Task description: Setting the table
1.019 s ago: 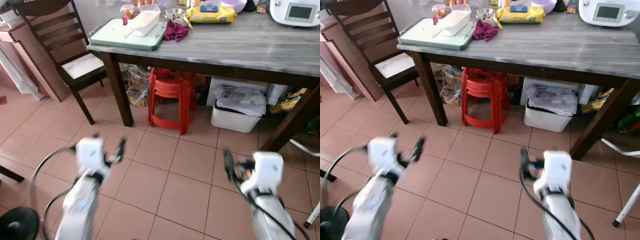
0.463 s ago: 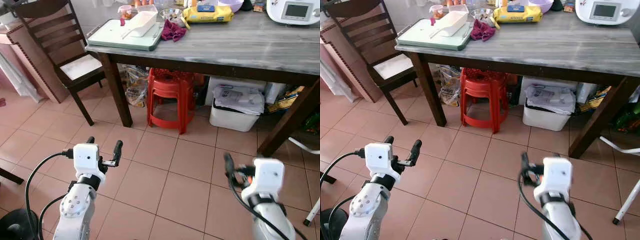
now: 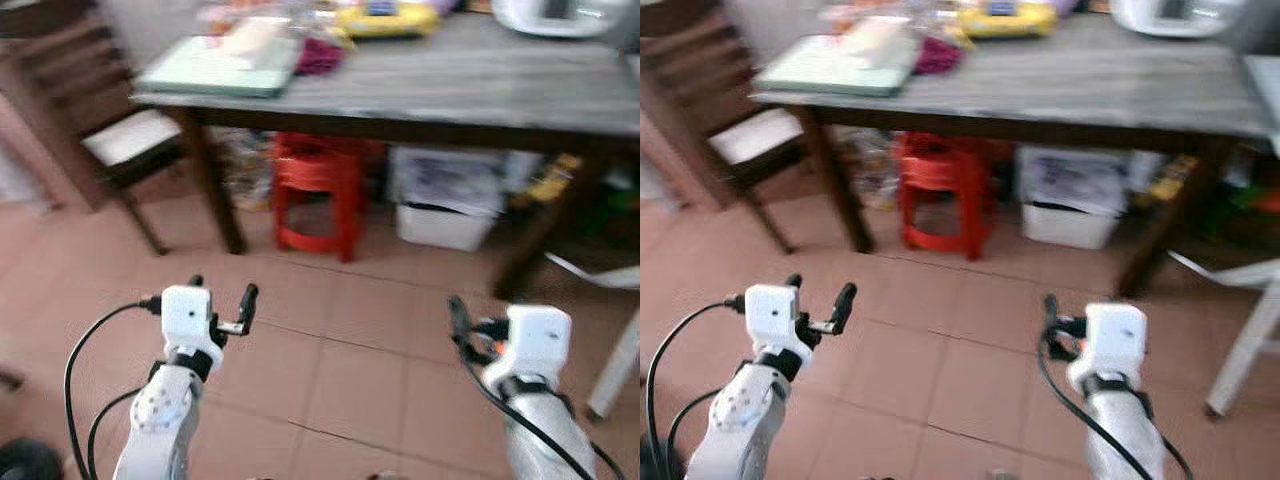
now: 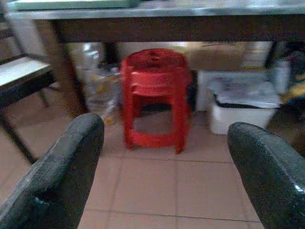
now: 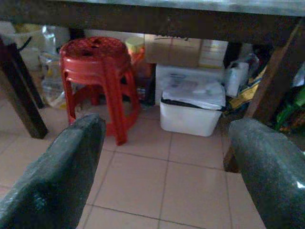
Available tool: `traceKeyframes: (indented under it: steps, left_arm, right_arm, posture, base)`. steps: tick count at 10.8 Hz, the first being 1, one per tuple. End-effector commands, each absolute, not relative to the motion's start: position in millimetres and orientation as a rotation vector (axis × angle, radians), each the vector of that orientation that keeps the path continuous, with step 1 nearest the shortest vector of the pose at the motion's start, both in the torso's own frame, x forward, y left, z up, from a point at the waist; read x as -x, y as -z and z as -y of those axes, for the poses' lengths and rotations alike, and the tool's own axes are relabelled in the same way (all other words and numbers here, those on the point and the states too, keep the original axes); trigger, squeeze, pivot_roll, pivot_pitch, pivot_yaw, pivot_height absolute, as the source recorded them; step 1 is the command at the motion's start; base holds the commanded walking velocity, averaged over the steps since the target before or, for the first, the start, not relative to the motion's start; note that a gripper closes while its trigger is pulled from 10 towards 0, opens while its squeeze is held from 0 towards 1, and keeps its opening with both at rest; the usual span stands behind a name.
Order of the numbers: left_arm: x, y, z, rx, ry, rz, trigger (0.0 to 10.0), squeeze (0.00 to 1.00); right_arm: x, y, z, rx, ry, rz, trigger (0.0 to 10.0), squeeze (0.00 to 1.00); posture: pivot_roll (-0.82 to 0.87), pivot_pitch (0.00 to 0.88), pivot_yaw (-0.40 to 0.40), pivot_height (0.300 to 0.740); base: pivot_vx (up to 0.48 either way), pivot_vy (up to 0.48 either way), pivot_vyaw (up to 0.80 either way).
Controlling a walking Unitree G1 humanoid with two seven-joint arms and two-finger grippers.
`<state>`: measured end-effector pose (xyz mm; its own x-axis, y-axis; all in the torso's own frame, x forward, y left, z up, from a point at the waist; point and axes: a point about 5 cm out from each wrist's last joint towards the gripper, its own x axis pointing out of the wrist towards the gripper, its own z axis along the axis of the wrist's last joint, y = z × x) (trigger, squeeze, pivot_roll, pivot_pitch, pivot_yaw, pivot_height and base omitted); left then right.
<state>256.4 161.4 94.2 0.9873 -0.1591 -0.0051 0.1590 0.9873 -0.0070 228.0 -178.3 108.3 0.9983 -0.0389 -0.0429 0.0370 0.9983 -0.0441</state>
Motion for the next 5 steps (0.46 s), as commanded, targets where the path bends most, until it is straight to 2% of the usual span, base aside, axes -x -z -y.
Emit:
traceKeyframes:
  steps: [1,2,5]
  left_arm:
    - [-259,-98,-166,-0.009,0.159,0.007,10.0,0.00]
    - [-264,-101,-167,-0.003,0.109,0.012,10.0,0.00]
    - [-257,-98,-163,-0.027,0.105,0.005,10.0,0.00]
  right_arm:
    - [-231,-108,170,0.029,0.008,-0.043,10.0,0.00]
    - [-239,-109,168,0.021,-0.027,-0.034,10.0,0.00]
    - [-250,-112,175,0.034,-0.031,-0.022,10.0,0.00]
  posture:
    - [-0.08,0.092,0.079,0.740]
    - [-0.05,0.089,0.080,0.740]
    - [-0.04,0.099,0.055,0.740]
  base:
    - [0.000,0.000,-0.80]
    - [0.000,0.000,-0.80]
    - [0.000,0.000,0.00]
